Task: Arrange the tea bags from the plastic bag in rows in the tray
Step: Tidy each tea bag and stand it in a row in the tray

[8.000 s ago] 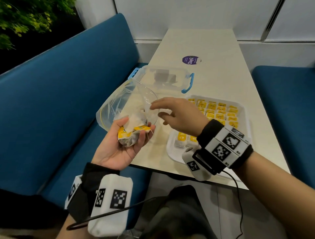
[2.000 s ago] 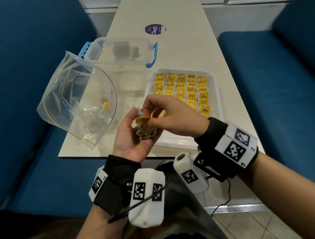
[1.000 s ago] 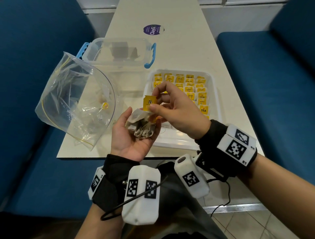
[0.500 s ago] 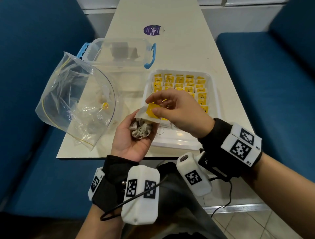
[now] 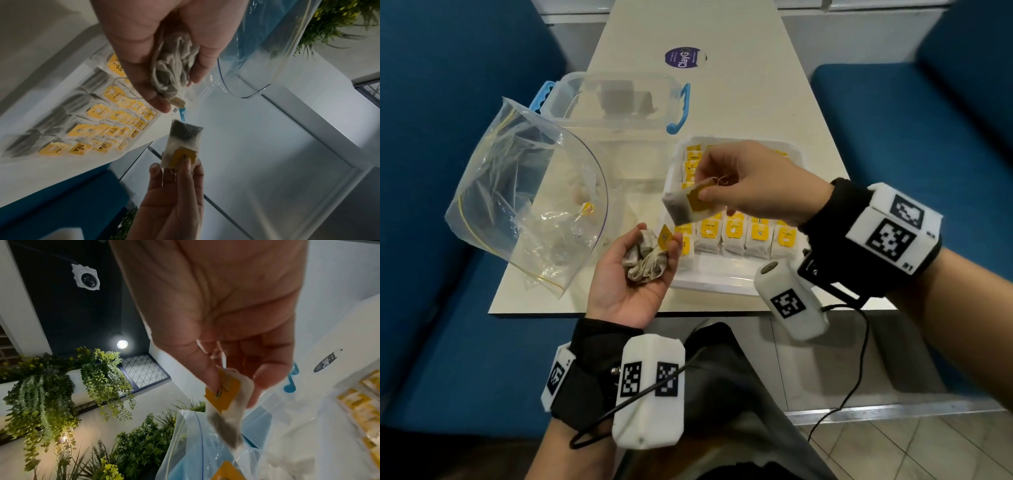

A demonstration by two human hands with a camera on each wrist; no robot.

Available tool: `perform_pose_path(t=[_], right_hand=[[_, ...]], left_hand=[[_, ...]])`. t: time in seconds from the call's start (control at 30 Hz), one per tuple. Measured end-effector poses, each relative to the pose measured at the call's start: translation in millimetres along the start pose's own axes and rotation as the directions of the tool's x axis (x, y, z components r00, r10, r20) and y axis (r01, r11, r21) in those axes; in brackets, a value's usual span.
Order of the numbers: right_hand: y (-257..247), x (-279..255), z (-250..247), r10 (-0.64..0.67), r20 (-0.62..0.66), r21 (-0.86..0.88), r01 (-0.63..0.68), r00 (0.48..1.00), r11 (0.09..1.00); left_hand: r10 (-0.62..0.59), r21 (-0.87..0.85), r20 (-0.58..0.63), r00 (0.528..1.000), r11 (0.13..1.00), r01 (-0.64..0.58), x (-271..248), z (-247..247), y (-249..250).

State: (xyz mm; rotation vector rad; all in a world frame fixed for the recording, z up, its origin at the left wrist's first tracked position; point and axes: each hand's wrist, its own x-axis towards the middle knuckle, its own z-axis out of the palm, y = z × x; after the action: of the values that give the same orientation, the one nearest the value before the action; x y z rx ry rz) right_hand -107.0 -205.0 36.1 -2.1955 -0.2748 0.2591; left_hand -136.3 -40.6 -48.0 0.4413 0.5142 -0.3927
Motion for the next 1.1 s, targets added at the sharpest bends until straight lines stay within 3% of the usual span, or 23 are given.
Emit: perform_pose_path(t=[0.13,0.27,0.33,0.47,0.7,1.1], right_hand=[[2.3,5.8,0.2,0.038,0.039,-0.088,-0.035,0.998,0.996],[11.6,18.3,6.5,0.026,0.093,-0.474,0.021,0.995,0.880],[18.2,25.9,12.0,0.086,0.159,-0.547,0.015,0.984,0.837],[30.4,39.0,20.1,0.300,0.286,-0.533,-0.109,0.910,0.839],[43.9,50.7,31.1,0.426,0.395,-0.642,-0.088,0.814,0.762],[52.2,62.4,41.6,0.454,0.388,-0.619,-0.139,0.802,0.773]], left_hand=[[-0.004,0.005,-0.010,1.000,1.000,0.004,-0.9,-4.6,2.8],[-0.022,-0.023,0.041,0.999,0.999,0.023,0.2,-14.8,6.2],[-0.031,-0.042,0.073,0.997,0.999,0.034,0.2,-18.6,8.0],[0.015,-0.060,0.078,0.997,0.998,-0.010,-0.9,-23.4,9.6],[0.046,-0.032,0.035,0.998,0.998,-0.045,-5.8,-25.9,9.6],[0.056,-0.011,0.035,0.998,0.998,-0.056,-10.5,-27.7,10.2]])
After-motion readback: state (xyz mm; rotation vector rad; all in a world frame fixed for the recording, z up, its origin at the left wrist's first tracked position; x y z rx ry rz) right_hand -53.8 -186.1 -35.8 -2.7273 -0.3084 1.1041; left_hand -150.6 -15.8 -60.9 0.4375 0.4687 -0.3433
